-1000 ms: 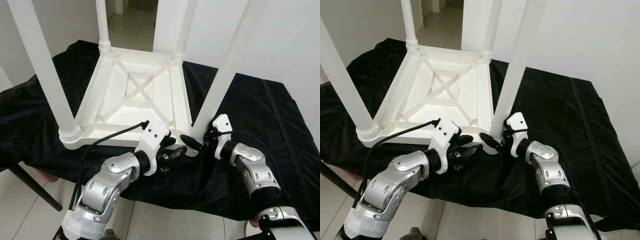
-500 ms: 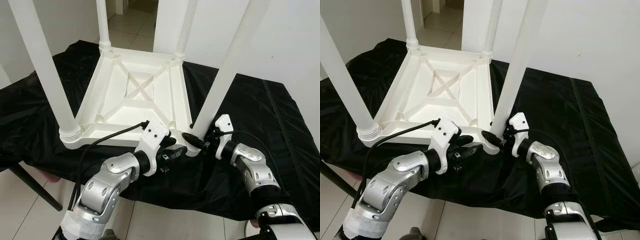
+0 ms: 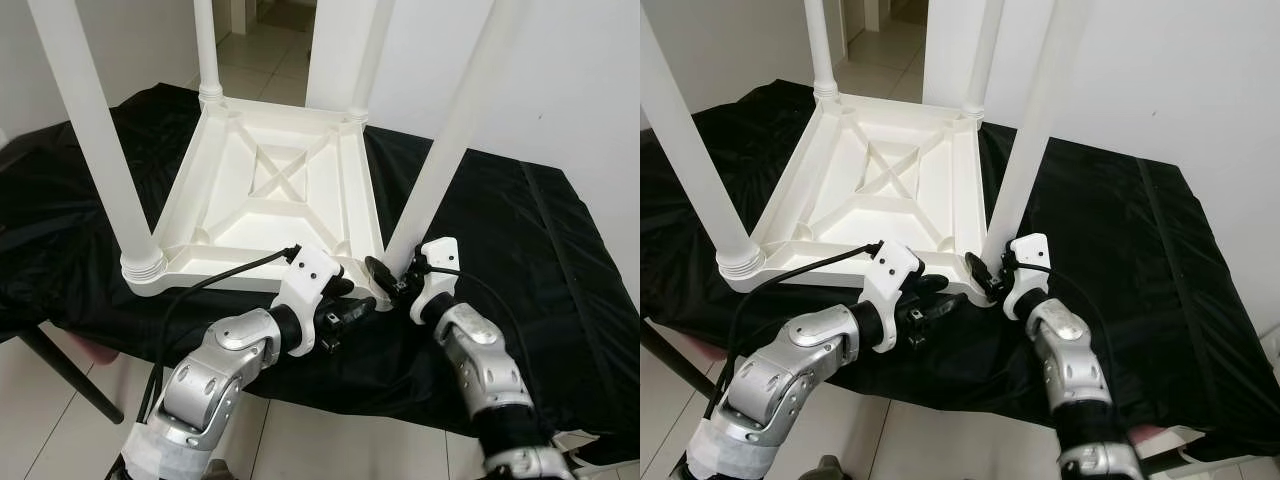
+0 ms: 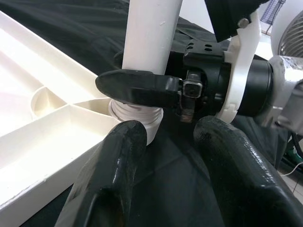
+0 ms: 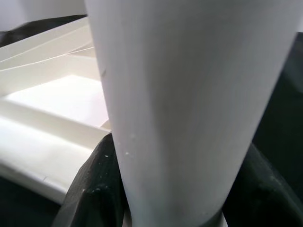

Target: Building children table

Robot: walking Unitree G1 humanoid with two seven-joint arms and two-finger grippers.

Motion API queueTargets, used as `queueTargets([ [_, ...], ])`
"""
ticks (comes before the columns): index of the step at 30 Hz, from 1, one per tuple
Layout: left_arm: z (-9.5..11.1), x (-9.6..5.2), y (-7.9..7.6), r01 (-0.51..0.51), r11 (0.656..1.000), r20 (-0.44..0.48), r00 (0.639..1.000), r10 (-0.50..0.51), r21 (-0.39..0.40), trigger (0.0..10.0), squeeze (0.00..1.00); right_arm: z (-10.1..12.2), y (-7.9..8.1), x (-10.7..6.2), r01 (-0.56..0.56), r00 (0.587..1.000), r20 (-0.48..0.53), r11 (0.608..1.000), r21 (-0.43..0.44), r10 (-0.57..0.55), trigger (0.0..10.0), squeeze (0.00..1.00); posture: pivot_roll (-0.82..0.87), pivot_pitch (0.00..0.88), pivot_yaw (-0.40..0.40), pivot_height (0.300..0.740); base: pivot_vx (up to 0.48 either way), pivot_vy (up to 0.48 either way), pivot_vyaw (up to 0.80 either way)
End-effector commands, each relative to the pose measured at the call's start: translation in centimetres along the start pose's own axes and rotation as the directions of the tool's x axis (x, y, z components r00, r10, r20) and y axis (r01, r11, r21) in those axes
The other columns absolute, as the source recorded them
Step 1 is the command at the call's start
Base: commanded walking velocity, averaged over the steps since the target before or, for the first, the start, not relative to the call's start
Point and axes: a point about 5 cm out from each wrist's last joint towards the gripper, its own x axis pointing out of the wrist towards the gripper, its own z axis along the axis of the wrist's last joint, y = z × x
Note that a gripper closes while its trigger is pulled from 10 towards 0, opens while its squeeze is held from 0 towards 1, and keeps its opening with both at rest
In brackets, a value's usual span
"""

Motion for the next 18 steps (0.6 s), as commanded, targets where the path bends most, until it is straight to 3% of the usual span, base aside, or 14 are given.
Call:
queueTargets([
  [1, -0.2, 0.1, -0.3, 0.014, 1.000, -0.009, 1.000, -0.014, -0.003, 10.0, 0.00, -0.6, -1.3, -0.9, 0.155, 0.987, -0.044, 0.988, -0.005, -0.155, 0.0, 0.00, 0.13, 0.016, -0.110, 0.740, 0.000, 0.000, 0.00],
  [4, -0.2, 0.1, -0.4, 0.016, 1.000, -0.010, 1.000, -0.016, -0.003, 10.0, 0.00, -0.8, -1.1, -1.3, 0.237, 0.969, -0.053, 0.970, -0.053, -0.240, 0.0, 0.00, 0.13, 0.015, -0.111, 0.740, 0.000, 0.000, 0.00],
  [8, -0.3, 0.1, -0.6, 0.020, 1.000, -0.011, 1.000, -0.020, -0.004, 10.0, 0.00, -1.5, -0.5, -2.1, 0.404, 0.907, -0.107, 0.913, -0.054, -0.408, 0.0, 0.00, 0.13, 0.013, -0.118, 0.740, 0.000, 0.000, 0.00],
  [13, -0.3, 0.1, -0.7, 0.024, 1.000, -0.012, 1.000, -0.024, -0.006, 10.0, 0.00, -1.2, 0.2, -2.1, 0.398, 0.910, -0.115, 0.917, -0.025, -0.398, 0.0, 0.00, 0.13, 0.012, -0.115, 0.740, 0.000, 0.000, 0.00],
  [14, -0.3, 0.1, -0.7, 0.027, 1.000, -0.013, 1.000, -0.028, -0.006, 10.0, 0.00, -1.1, 0.1, -2.1, 0.398, 0.910, -0.116, 0.917, -0.026, -0.399, 0.9, 0.00, 0.13, 0.012, -0.115, 0.740, 0.000, 0.000, 0.00],
  [15, -0.3, 0.1, -0.7, 0.030, 1.000, -0.014, 0.999, -0.030, -0.005, 10.0, 0.00, -1.1, 0.1, -2.1, 0.401, 0.908, -0.118, 0.916, -0.028, -0.401, 4.2, 0.00, 0.13, 0.012, -0.115, 0.740, 0.000, 0.000, 0.00],
  [16, -0.3, 0.1, -0.7, 0.030, 1.000, -0.014, 0.999, -0.030, -0.004, 10.0, 0.00, -1.0, 0.2, -2.1, 0.391, 0.913, -0.122, 0.920, -0.017, -0.390, 10.0, 0.00, 0.13, 0.008, -0.115, 0.740, 0.000, 0.000, 0.00],
  [17, -0.3, 0.1, -0.7, 0.030, 1.000, -0.014, 0.999, -0.030, -0.004, 10.0, 0.00, -1.0, 0.2, -2.1, 0.391, 0.913, -0.122, 0.920, -0.017, -0.390, 10.0, 0.00, 0.13, 0.008, -0.115, 0.740, 0.000, 0.000, 0.00],
  [18, -0.3, 0.1, -0.7, 0.029, 1.000, -0.014, 0.999, -0.029, -0.004, 10.0, 0.00, -0.9, 0.2, -2.1, 0.386, 0.916, -0.117, 0.922, -0.015, -0.385, 10.0, 1.00, 0.13, 0.006, -0.114, 0.740, 0.000, 0.000, 0.00],
])
